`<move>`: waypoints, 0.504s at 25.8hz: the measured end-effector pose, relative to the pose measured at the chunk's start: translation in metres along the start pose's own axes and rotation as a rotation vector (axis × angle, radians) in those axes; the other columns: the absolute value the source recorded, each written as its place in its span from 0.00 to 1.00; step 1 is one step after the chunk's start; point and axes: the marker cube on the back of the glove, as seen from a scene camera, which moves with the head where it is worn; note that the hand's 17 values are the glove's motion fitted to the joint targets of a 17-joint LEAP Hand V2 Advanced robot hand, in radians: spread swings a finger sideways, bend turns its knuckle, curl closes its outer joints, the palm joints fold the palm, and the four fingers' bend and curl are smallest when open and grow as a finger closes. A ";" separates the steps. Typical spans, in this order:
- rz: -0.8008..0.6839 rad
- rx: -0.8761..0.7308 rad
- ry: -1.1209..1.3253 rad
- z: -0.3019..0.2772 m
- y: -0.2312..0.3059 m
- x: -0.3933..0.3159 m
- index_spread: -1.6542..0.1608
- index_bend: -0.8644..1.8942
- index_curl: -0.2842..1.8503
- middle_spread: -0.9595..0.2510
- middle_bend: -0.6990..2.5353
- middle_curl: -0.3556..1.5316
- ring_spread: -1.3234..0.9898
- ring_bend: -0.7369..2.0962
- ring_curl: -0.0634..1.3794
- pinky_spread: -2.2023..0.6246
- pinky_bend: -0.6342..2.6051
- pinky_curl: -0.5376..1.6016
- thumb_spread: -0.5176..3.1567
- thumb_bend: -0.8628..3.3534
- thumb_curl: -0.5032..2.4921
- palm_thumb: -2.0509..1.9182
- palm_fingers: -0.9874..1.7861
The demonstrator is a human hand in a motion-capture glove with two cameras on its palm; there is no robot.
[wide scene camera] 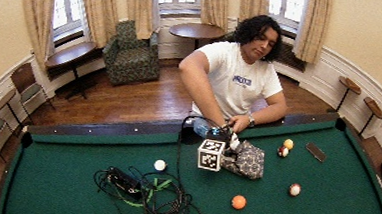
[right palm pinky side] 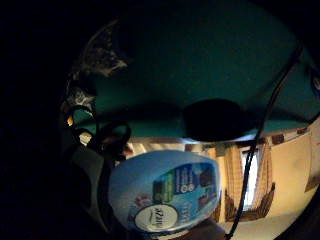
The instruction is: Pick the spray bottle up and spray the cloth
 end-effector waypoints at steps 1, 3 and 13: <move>0.010 -0.003 0.006 0.002 -0.002 0.001 0.77 0.47 0.42 0.62 0.43 0.49 0.48 0.54 0.39 0.67 0.34 0.45 0.22 0.20 0.45 0.75 0.86; 0.027 -0.010 0.022 0.004 -0.006 0.003 0.77 0.47 0.42 0.62 0.43 0.49 0.48 0.54 0.39 0.67 0.34 0.45 0.22 0.20 0.45 0.75 0.86; 0.041 -0.026 0.061 0.007 -0.011 0.004 0.77 0.47 0.42 0.62 0.43 0.49 0.48 0.54 0.38 0.67 0.34 0.45 0.23 0.20 0.45 0.74 0.86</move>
